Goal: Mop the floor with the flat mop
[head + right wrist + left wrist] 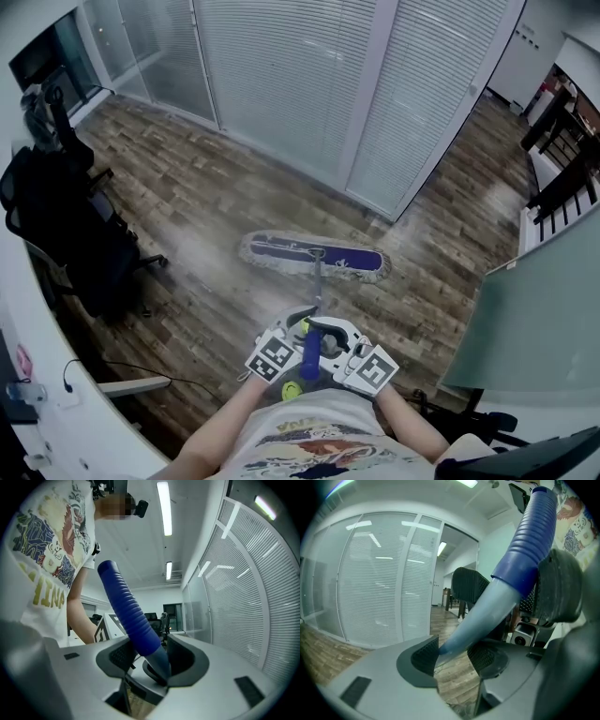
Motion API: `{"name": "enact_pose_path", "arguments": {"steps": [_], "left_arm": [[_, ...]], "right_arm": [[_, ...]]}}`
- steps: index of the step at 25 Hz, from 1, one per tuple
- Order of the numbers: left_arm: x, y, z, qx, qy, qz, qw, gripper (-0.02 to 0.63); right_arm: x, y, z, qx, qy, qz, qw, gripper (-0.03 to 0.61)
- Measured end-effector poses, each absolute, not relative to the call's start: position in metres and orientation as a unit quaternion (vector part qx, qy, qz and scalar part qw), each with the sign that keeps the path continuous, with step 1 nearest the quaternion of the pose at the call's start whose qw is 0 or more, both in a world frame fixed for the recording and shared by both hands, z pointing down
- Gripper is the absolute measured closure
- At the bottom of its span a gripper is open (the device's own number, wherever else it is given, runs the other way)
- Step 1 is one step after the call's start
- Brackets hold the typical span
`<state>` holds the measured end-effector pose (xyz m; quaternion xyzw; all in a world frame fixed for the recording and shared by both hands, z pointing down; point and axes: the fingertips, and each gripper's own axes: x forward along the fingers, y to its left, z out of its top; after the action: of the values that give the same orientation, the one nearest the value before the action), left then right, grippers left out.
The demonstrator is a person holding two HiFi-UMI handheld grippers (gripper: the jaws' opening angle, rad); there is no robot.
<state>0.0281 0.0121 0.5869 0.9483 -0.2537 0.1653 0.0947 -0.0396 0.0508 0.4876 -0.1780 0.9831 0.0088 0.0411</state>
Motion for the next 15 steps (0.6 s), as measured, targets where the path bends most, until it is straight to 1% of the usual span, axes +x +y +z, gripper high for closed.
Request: {"name": "enact_pose_path", "arguments": {"steps": [8, 15], "left_arm": [[0.050, -0.113, 0.586, 0.946, -0.257, 0.175, 0.093, 0.443], [0.085, -0.235, 0.581, 0.943, -0.261, 0.184, 0.092, 0.446]], "right_arm": [[-0.015, -0.074, 0.489, -0.176, 0.983, 0.007, 0.044, 0.390], [0.022, -0.195, 0.489, -0.169, 0.985, -0.001, 0.038, 0.390]]}}
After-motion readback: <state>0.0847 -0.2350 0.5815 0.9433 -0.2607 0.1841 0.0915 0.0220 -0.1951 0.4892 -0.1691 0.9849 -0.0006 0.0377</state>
